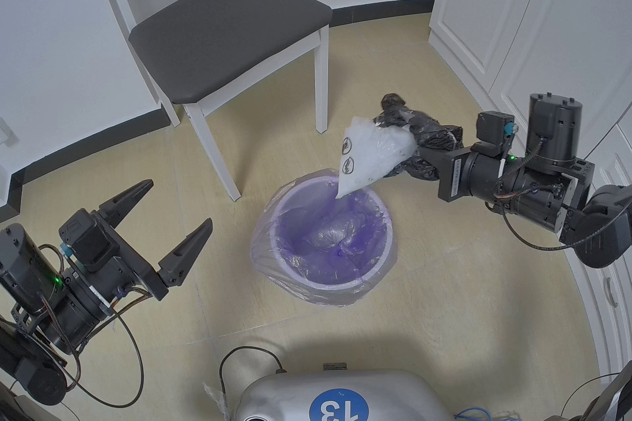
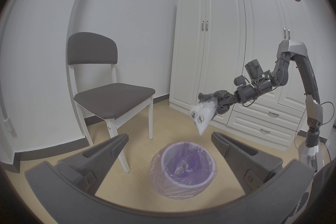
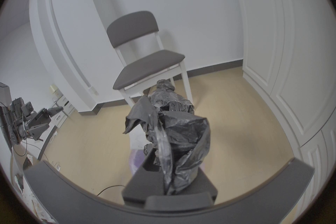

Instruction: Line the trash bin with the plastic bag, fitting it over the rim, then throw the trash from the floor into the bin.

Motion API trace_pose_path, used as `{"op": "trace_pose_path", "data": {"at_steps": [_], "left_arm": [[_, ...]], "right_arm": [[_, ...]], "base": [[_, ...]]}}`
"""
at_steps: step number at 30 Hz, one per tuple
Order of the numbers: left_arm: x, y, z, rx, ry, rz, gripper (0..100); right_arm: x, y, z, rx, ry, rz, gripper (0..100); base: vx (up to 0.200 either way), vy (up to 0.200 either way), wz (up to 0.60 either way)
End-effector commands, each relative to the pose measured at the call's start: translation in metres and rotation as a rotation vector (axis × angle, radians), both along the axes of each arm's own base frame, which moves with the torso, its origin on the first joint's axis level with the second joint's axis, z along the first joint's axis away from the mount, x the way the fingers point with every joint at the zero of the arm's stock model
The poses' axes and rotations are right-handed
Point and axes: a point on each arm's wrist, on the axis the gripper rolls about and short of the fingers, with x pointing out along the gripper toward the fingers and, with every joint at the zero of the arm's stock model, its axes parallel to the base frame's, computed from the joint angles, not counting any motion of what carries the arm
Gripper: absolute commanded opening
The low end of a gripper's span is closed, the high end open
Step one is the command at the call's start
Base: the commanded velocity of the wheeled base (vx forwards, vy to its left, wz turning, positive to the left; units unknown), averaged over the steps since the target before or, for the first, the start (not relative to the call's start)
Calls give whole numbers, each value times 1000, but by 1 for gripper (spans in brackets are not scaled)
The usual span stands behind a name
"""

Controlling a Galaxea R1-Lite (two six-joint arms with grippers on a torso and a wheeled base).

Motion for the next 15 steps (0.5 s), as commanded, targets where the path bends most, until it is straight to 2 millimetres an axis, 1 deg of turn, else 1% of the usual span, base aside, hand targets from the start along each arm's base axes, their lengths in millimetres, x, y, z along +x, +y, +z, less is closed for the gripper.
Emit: {"op": "trace_pose_path", "data": {"at_steps": [1,2,5,7,8,9,12,13,14,15], "left_arm": [[1,1,1,-5,-13,8,100],[2,2,1,-5,-9,11,100],[3,2,1,-5,-9,13,100],[3,2,1,-6,-9,14,100],[2,2,1,-7,-12,16,100],[2,2,2,-9,-14,17,100],[2,4,3,-11,-19,23,100],[2,4,3,-11,-20,23,100],[2,4,3,-11,-20,25,100],[2,4,3,-11,-20,25,100]], "right_arm": [[8,23,-10,-54,45,26,0],[15,28,-20,-86,63,27,0],[26,37,-39,-139,85,40,0],[30,40,-44,-155,92,44,0],[37,45,-51,-172,99,47,0],[40,46,-55,-181,103,49,0],[45,49,-65,-210,118,54,0],[45,50,-66,-212,118,56,0],[48,51,-74,-226,135,55,0],[49,52,-78,-230,143,57,0]], "base": [[0,0,0],[0,0,0],[0,0,0],[0,0,0],[0,0,0],[0,0,0],[0,0,0],[0,0,0],[0,0,0],[0,0,0]]}}
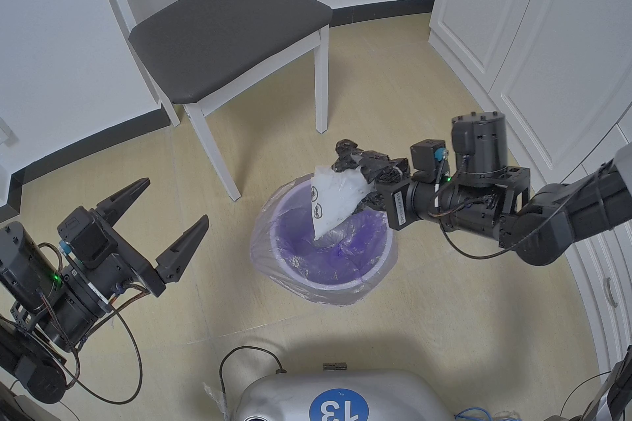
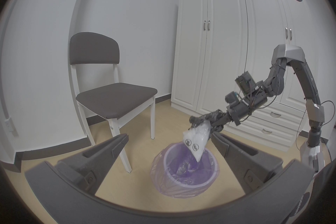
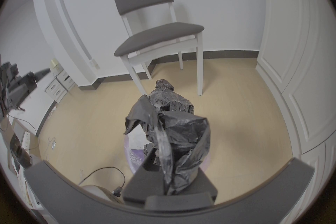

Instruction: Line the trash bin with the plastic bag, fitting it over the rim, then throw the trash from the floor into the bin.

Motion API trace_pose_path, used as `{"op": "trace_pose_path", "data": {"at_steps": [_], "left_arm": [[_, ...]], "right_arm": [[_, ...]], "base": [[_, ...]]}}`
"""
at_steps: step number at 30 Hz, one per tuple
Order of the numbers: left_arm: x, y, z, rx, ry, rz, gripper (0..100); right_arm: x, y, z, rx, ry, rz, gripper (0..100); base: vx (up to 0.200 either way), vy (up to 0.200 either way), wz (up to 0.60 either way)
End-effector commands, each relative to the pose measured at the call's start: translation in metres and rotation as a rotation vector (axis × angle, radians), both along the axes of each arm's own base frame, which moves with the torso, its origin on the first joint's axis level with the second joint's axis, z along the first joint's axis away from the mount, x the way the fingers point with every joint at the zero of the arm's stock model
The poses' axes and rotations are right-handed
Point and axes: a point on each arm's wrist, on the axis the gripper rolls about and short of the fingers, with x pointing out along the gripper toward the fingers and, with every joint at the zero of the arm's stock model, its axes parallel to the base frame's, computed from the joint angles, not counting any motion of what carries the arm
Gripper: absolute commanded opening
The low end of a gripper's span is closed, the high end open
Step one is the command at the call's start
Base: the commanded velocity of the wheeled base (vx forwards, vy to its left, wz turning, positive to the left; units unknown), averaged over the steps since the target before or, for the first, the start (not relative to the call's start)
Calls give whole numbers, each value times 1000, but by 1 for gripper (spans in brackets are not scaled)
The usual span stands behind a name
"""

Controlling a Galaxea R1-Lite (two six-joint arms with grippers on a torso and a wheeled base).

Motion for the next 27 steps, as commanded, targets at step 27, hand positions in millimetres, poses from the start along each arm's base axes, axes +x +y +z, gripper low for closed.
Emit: {"op": "trace_pose_path", "data": {"at_steps": [27], "left_arm": [[-1,6,10,-26,-52,24,100]], "right_arm": [[36,32,-83,-128,111,10,0]], "base": [[0,0,0]]}}
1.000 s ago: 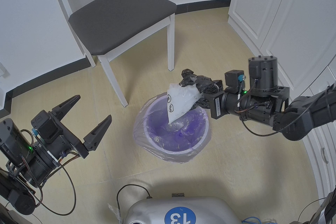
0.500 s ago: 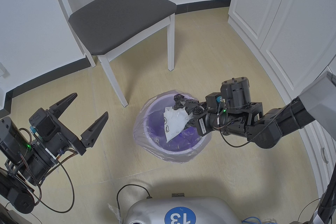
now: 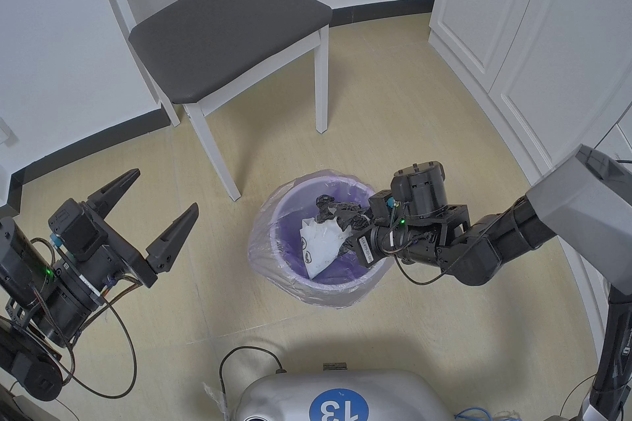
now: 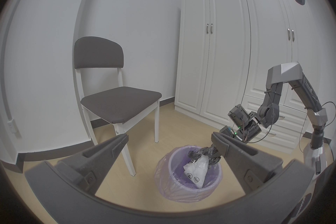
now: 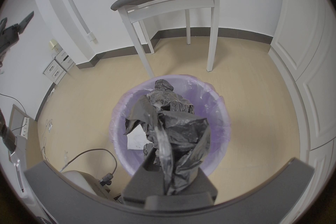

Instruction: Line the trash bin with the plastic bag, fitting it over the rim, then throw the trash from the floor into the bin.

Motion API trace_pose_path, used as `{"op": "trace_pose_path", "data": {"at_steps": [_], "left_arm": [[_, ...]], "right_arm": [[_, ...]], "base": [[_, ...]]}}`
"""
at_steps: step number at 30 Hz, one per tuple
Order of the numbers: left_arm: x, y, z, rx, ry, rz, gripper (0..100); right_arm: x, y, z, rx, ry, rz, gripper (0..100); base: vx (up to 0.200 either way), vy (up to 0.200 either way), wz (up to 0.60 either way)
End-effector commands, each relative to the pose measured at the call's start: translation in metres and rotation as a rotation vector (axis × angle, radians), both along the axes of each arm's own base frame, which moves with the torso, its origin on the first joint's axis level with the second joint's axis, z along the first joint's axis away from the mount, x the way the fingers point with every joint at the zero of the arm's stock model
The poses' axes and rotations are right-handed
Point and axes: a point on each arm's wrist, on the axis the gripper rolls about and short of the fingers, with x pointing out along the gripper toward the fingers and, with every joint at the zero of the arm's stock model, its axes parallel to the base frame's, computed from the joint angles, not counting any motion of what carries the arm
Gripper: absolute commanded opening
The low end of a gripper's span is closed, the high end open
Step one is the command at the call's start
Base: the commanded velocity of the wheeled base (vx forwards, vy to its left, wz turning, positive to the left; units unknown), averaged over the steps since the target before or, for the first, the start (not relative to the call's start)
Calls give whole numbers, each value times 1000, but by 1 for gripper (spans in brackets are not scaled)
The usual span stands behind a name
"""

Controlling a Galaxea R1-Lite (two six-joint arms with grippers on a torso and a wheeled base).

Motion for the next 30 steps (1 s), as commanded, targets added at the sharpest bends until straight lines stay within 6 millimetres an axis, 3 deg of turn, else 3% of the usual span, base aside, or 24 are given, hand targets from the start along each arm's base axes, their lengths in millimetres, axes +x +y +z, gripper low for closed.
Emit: {"op": "trace_pose_path", "data": {"at_steps": [1,2,3,6,15,23,30], "left_arm": [[-1,1,3,-8,-21,1,100],[-1,1,3,-8,-21,1,100],[-1,2,3,-9,-22,6,100],[0,1,2,-7,-20,3,100],[-4,2,6,-13,-37,0,100],[-5,2,5,-9,-37,-13,100],[-7,2,7,-10,-47,-19,100]], "right_arm": [[1,1,-5,-9,3,-8,0],[1,1,-5,-9,3,-8,0],[-4,-2,13,8,-25,-10,0],[-6,-5,27,24,-56,-11,0],[0,-9,26,7,-51,-22,0],[1,-15,49,8,-98,-22,0],[-3,-18,49,-17,-58,-24,0]], "base": [[0,0,0],[0,0,0],[0,0,0],[0,0,0],[0,0,0],[0,0,0],[0,0,0]]}}
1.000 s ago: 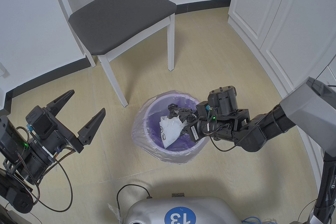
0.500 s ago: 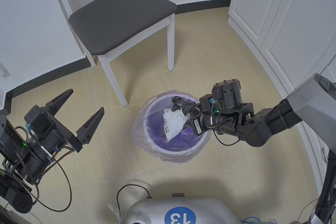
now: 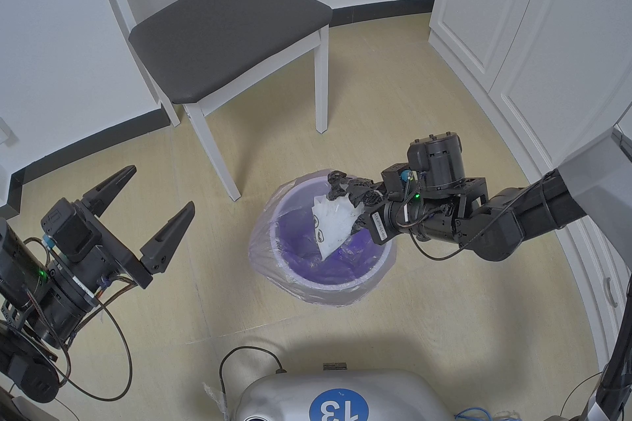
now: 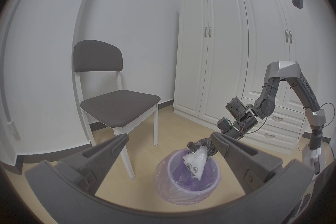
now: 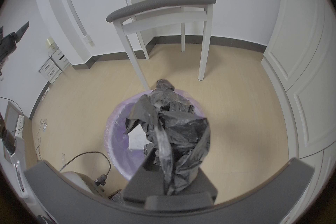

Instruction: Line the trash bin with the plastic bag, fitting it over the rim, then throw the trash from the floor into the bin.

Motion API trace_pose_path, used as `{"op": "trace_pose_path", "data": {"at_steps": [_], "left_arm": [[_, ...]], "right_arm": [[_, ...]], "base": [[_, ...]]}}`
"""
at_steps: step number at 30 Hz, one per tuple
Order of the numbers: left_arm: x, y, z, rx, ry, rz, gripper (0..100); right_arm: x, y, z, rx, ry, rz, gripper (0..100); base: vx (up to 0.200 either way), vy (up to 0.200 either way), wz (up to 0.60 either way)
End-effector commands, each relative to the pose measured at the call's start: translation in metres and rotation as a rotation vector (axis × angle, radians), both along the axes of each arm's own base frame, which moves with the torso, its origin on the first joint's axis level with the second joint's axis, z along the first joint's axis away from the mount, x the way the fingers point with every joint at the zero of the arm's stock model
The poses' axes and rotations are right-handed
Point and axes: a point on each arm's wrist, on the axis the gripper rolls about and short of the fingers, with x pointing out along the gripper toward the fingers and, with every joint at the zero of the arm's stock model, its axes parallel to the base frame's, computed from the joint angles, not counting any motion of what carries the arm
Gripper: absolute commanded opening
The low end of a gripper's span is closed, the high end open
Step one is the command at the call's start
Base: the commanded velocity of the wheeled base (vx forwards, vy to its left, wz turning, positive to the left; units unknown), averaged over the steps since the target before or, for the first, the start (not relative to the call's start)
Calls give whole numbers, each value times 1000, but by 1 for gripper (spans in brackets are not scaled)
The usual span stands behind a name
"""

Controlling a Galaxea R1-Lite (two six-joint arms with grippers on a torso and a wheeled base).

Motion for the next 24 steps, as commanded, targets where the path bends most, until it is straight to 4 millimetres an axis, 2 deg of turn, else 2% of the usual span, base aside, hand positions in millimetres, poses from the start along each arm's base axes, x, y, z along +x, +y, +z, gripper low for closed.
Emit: {"op": "trace_pose_path", "data": {"at_steps": [1,15,24], "left_arm": [[-1,0,2,-6,-20,-1,100],[3,-1,-4,11,7,-12,100],[2,0,-4,14,9,-12,100]], "right_arm": [[-3,-1,6,6,-9,1,0],[1,-4,1,-4,-6,-17,0],[-2,-4,5,-22,-18,1,0]], "base": [[0,0,0],[0,0,0],[0,0,0]]}}
